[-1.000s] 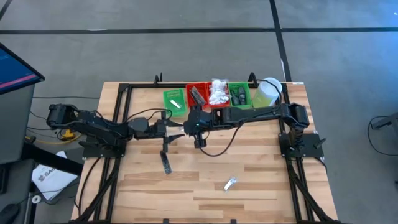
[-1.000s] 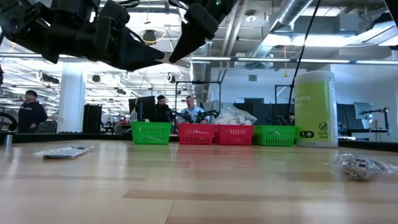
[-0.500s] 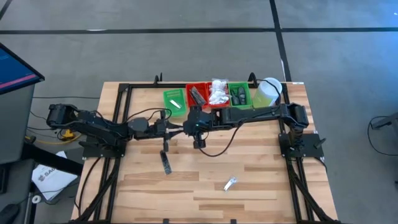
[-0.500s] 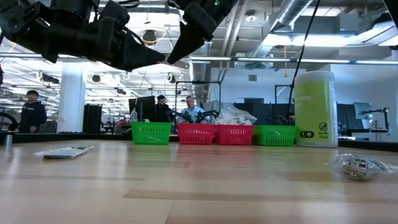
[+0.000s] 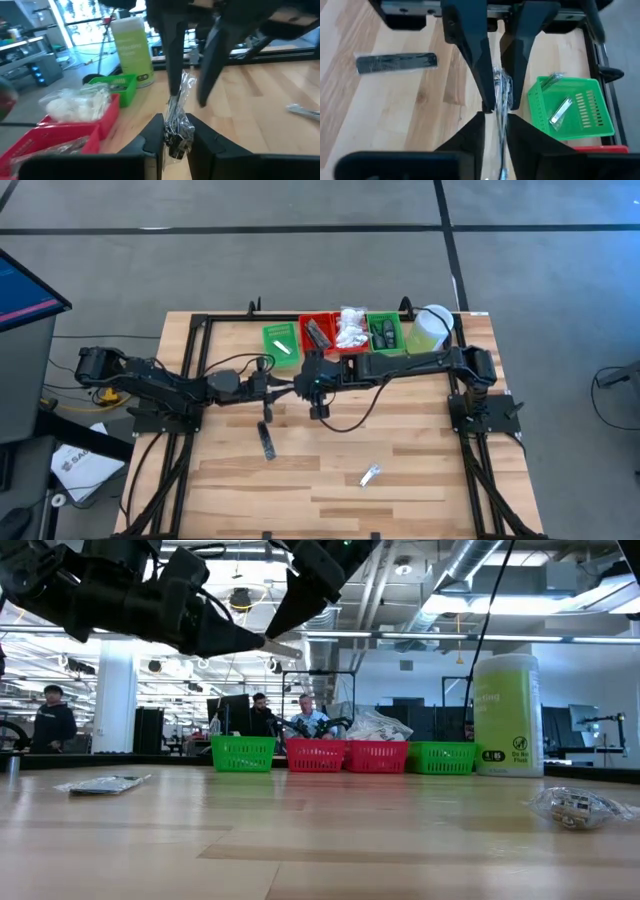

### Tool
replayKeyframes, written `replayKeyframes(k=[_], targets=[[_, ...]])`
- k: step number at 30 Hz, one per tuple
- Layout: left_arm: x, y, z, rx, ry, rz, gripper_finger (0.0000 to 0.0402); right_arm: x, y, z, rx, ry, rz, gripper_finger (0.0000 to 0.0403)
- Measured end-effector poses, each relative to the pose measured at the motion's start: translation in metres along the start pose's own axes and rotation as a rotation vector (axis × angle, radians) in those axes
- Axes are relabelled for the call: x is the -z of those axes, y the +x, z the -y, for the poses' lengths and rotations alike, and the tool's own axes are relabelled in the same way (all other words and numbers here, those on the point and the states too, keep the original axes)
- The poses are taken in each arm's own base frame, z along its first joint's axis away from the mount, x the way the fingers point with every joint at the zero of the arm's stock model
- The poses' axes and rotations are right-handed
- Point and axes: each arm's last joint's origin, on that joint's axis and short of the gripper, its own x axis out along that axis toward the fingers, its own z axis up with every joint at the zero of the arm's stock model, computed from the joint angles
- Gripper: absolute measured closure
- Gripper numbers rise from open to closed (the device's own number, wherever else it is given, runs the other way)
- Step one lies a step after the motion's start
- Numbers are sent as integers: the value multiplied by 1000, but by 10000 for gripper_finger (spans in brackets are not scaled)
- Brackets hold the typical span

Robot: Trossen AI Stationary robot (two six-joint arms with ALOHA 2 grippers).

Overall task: Pick & Place Travel size toiletries
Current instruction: Put the silver nail cutter into the left green bin

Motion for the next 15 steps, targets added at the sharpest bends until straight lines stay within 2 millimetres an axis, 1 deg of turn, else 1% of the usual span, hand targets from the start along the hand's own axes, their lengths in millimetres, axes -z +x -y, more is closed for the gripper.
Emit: replayKeyframes(k=[6,8,11,15], targets=[[6,0,-5,-171,18,-78,357,-1,-2,1,2,36,9,304],[8,0,-9,-228,20,-101,357,-2,-5,-3,-5,56,7,298],[9,1,-18,-305,-12,-108,357,-4,-8,-11,-18,68,7,295],[12,2,-36,-398,-79,-114,357,-8,-12,-30,-50,55,17,295]])
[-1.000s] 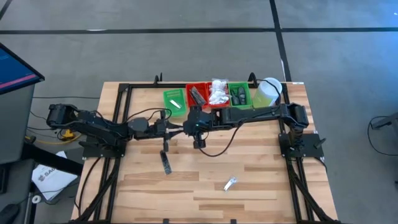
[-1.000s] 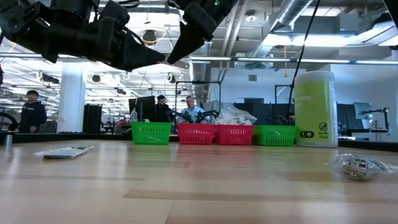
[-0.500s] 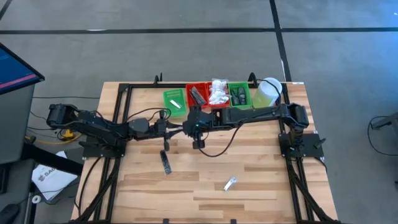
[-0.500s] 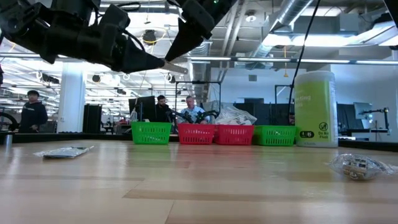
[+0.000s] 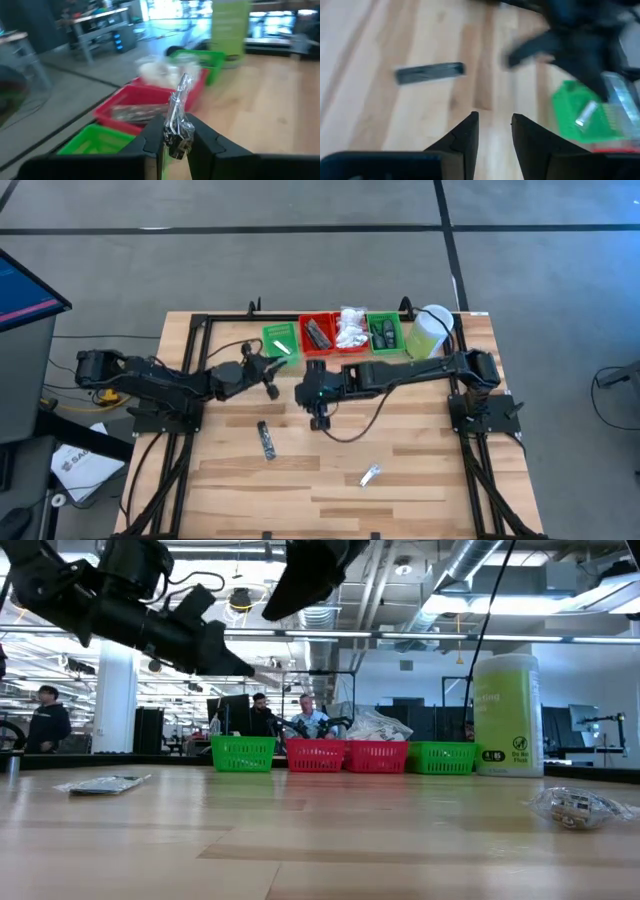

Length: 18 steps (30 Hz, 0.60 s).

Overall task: Pick & Place Travel size toiletries
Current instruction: Put the silver nail cutter into the left green bin

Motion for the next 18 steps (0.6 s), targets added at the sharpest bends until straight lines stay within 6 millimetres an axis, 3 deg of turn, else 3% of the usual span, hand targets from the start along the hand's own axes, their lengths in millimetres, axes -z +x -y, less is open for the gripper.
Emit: replayKeyframes(k=[9,18], targets=[[13,16,-34,-115,-73,-108,357,-4,-9,-41,-66,-18,4,296],[33,29,-46,-139,-92,-208,352,15,-10,-52,-83,66,-171,296]])
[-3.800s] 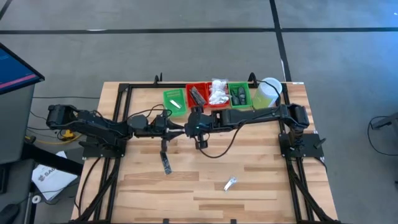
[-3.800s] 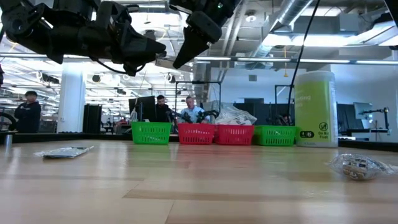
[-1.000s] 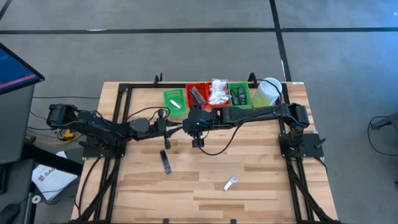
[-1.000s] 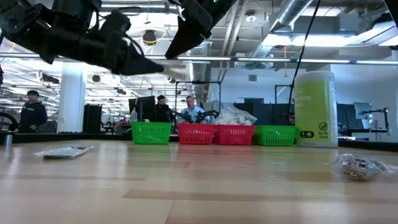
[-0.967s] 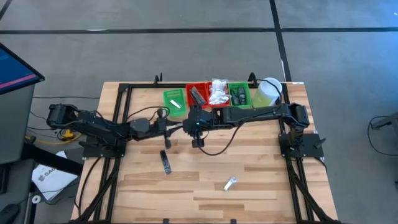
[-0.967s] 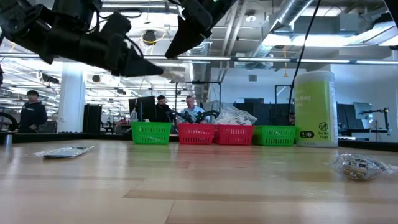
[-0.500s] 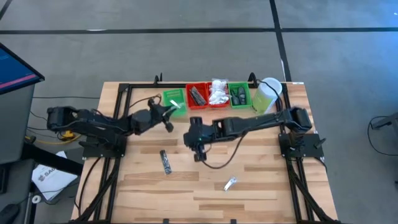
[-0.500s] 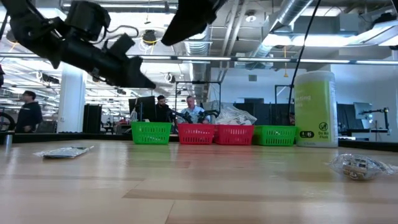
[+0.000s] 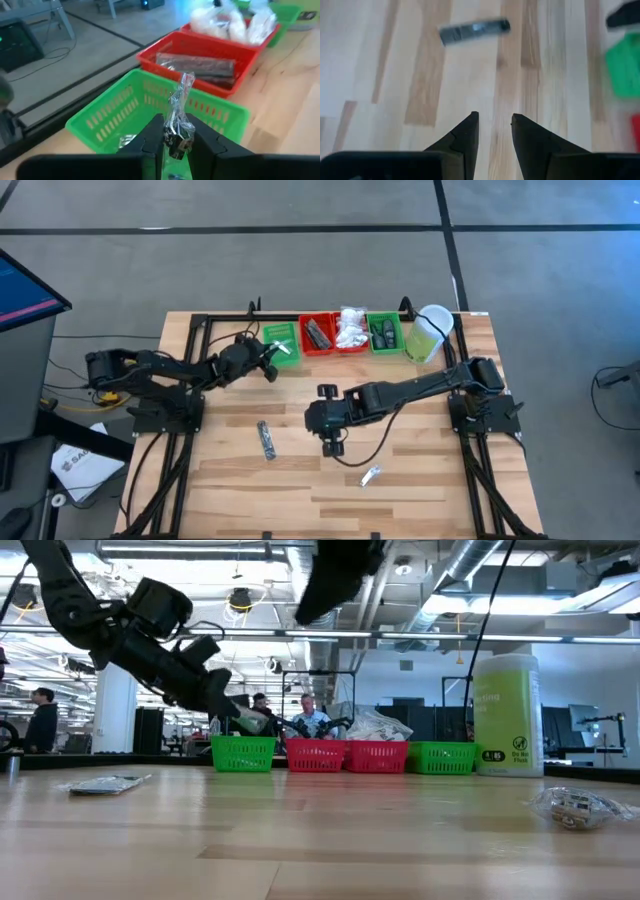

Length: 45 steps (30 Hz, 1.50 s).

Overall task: Pick & Place Travel size toiletries
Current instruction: Put the silver nail cutter into the left green bin

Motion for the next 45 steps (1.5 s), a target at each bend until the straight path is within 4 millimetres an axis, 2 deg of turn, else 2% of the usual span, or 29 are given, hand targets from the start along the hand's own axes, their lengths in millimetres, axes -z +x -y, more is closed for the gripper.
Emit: replayKeyframes(k=[9,13,18,21,29,32,39,45], targets=[[1,5,-2,-24,-10,18,295,20,8,-2,38,60,-178,296],[-5,4,-3,-25,-24,68,287,22,5,-7,85,68,-194,296],[-13,3,-2,-19,-52,125,287,25,2,-22,85,69,-201,296],[-13,3,0,-7,-59,129,286,35,8,-31,84,64,-229,296],[-21,-5,19,250,-85,205,289,80,31,-51,97,61,-369,296],[-24,-11,29,322,-105,239,292,91,31,-59,73,41,-420,296],[-25,-24,50,430,-114,266,293,103,25,-89,-50,-20,-460,296],[-24,-31,60,482,-103,269,293,105,19,-116,-141,-62,-411,296]])
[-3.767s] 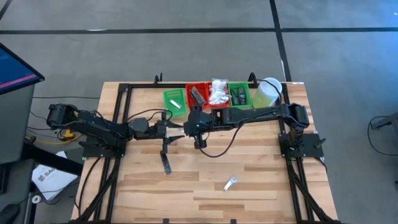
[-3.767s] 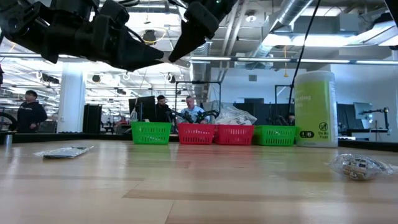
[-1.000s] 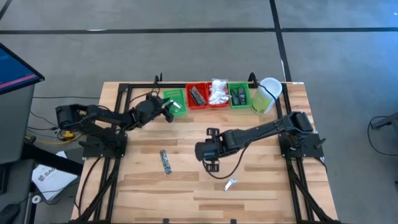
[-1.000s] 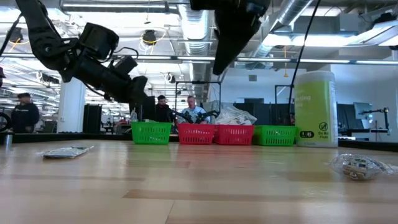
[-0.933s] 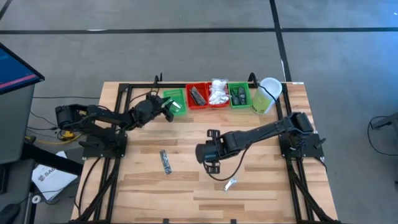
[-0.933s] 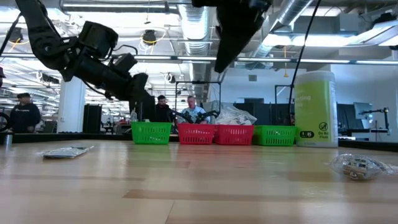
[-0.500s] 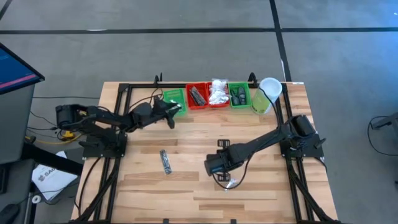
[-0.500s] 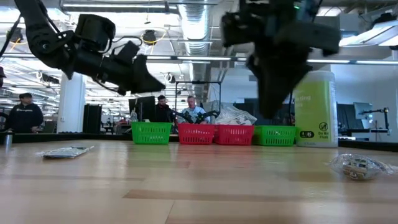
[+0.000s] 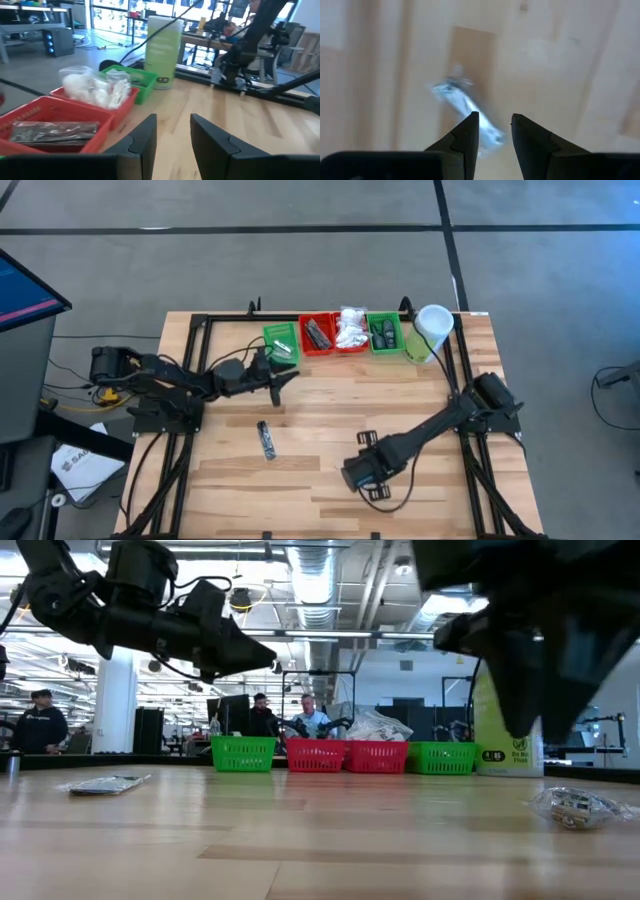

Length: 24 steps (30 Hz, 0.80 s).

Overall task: Pick & Place Travel size toiletries
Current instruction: Put the silver nail cutter into the left green bin

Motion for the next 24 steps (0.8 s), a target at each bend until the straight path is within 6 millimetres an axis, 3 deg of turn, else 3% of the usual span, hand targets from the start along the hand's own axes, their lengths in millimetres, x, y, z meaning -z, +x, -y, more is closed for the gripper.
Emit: replayKeyframes(k=[9,24], targets=[[1,-2,10,44,-9,1,293,4,-2,-24,-27,-25,44,291],[0,-2,10,45,-35,6,293,6,8,-23,-35,-37,73,210]])
